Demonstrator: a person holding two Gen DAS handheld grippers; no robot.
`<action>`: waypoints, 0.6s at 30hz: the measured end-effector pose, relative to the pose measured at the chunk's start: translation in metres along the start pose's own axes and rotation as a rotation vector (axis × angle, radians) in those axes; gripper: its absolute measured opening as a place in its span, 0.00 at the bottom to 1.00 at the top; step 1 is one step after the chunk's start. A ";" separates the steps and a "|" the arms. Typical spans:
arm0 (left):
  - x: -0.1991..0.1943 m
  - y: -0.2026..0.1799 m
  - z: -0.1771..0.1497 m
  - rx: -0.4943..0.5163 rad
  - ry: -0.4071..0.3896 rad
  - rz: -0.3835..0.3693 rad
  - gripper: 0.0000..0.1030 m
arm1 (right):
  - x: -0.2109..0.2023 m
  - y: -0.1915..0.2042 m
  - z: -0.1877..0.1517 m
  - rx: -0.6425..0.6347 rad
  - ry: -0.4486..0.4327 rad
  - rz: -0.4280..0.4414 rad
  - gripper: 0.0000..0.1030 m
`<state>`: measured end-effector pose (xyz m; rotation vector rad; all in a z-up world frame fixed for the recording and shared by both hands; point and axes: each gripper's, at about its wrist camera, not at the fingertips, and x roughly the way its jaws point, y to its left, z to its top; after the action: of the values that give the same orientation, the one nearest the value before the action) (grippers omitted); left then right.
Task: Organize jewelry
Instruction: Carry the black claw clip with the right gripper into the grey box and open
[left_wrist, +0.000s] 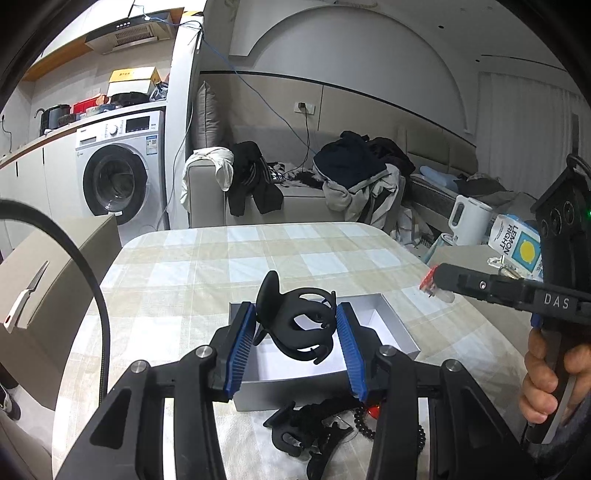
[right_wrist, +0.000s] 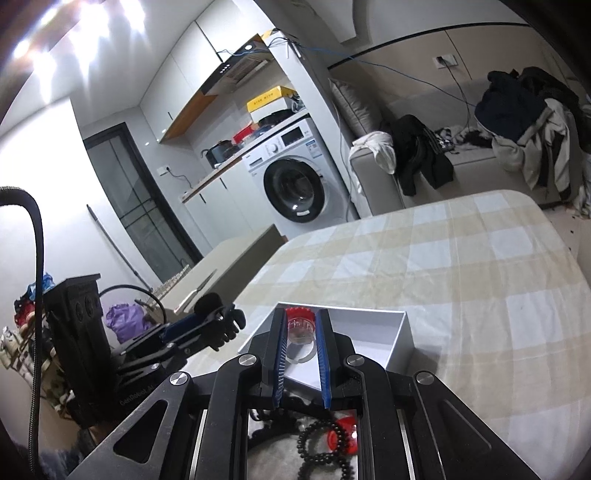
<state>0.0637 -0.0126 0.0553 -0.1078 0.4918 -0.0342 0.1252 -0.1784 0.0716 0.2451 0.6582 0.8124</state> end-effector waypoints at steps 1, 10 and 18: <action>0.001 0.000 0.000 0.001 0.002 -0.001 0.38 | 0.001 -0.002 -0.001 0.001 0.000 0.001 0.14; 0.017 0.003 0.001 -0.001 0.034 0.010 0.38 | 0.018 -0.027 -0.011 0.094 0.033 0.010 0.14; 0.033 0.004 -0.006 0.001 0.076 0.010 0.38 | 0.026 -0.032 -0.019 0.140 0.013 0.019 0.14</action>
<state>0.0896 -0.0108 0.0338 -0.1031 0.5683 -0.0291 0.1454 -0.1813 0.0314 0.3737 0.7272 0.7872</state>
